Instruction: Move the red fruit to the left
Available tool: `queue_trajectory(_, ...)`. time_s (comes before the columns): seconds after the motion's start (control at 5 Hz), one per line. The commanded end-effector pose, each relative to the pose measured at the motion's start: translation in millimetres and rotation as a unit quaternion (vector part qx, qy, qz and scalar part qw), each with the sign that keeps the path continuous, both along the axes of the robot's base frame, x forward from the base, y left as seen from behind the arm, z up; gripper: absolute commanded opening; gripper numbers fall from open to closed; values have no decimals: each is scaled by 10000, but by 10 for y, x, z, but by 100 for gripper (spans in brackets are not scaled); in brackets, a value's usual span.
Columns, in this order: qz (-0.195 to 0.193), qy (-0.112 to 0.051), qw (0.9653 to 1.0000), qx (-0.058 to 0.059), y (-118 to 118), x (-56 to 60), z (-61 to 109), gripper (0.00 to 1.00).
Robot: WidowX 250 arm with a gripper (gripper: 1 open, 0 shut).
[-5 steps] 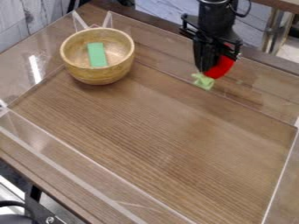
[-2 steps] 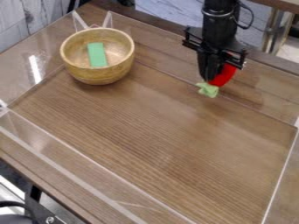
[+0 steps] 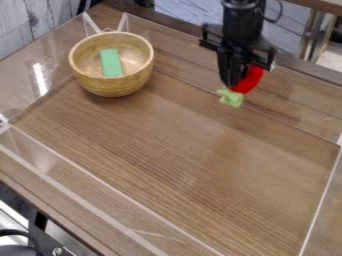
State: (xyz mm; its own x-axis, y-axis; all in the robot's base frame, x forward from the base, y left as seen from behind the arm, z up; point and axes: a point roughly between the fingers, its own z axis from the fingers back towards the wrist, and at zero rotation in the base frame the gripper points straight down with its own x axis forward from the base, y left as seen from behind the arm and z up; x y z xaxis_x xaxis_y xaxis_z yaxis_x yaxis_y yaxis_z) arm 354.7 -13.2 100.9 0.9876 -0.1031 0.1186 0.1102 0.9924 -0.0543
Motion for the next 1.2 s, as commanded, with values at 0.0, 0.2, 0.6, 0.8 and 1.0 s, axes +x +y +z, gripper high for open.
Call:
queue_trajectory(0.0,177,-343,9992,-38,30,-29,273,0)
queue_trajectory(0.2,274,-353,9990,-43,47,-100,352,0)
queue_trajectory(0.6,904,-357,9953,-16,10,-8,297,0)
queue_trajectory(0.8,854,-345,9957,-15,-38,62,223,0)
queue_trajectory(1.0,778,-330,9964,-16,-74,116,139,0)
